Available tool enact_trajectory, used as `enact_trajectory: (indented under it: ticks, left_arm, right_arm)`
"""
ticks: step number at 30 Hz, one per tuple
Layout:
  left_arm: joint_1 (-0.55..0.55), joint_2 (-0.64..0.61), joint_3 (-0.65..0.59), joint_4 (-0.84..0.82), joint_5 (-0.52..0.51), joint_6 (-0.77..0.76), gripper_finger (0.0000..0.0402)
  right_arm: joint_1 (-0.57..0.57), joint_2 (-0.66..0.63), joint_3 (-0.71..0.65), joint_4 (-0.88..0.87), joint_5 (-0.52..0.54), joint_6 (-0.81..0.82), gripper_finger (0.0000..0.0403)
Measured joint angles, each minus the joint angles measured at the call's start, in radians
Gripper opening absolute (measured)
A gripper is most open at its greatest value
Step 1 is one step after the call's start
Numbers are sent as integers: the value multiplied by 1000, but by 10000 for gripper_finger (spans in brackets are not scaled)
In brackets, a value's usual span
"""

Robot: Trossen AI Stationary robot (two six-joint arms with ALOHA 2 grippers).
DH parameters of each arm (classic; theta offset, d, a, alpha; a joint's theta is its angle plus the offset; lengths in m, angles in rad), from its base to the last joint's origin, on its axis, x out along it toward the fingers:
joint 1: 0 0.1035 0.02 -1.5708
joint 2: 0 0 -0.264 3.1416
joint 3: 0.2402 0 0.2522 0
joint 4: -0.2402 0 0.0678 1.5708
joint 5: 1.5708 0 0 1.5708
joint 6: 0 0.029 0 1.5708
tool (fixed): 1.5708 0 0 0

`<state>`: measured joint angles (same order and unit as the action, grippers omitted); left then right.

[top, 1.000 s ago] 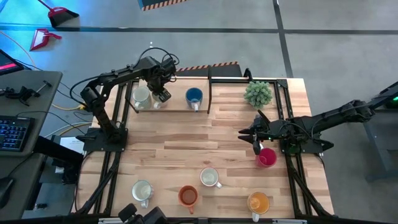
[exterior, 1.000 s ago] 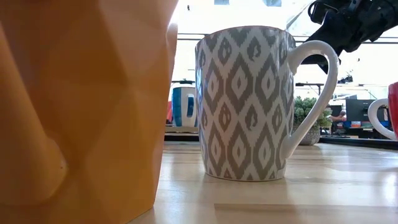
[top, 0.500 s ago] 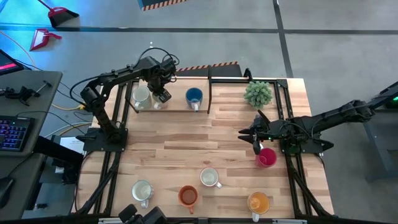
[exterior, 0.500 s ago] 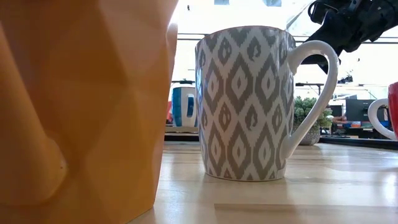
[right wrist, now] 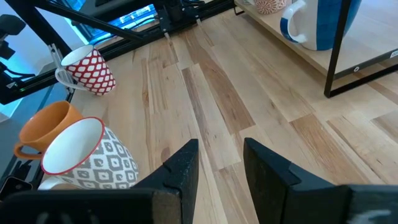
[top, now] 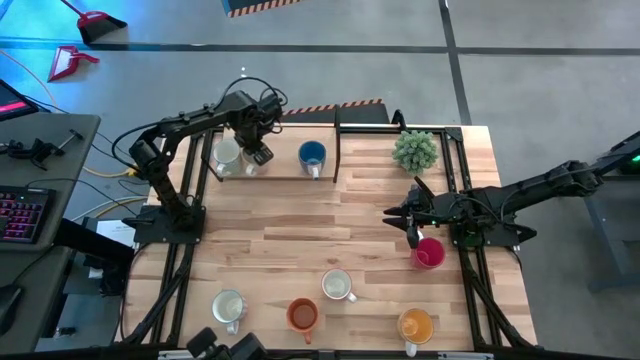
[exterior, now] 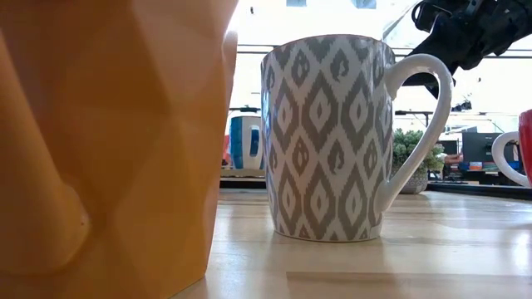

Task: Place coffee mugs
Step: Put the orange patterned mug on the shelf

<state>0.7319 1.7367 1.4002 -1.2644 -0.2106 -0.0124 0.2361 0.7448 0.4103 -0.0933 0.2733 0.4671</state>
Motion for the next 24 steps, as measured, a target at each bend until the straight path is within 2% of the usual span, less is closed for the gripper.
enact_trajectory:
  ticks: [8, 24]
  left_arm:
    - [1, 0, 0, 1, -20, 24, 40]
    - [0, 0, 0, 31, -18, 24, 101]
  right_arm:
    - [0, 0, 0, 0, 0, 0, 108]
    - [0, 0, 0, 0, 0, -4, 108]
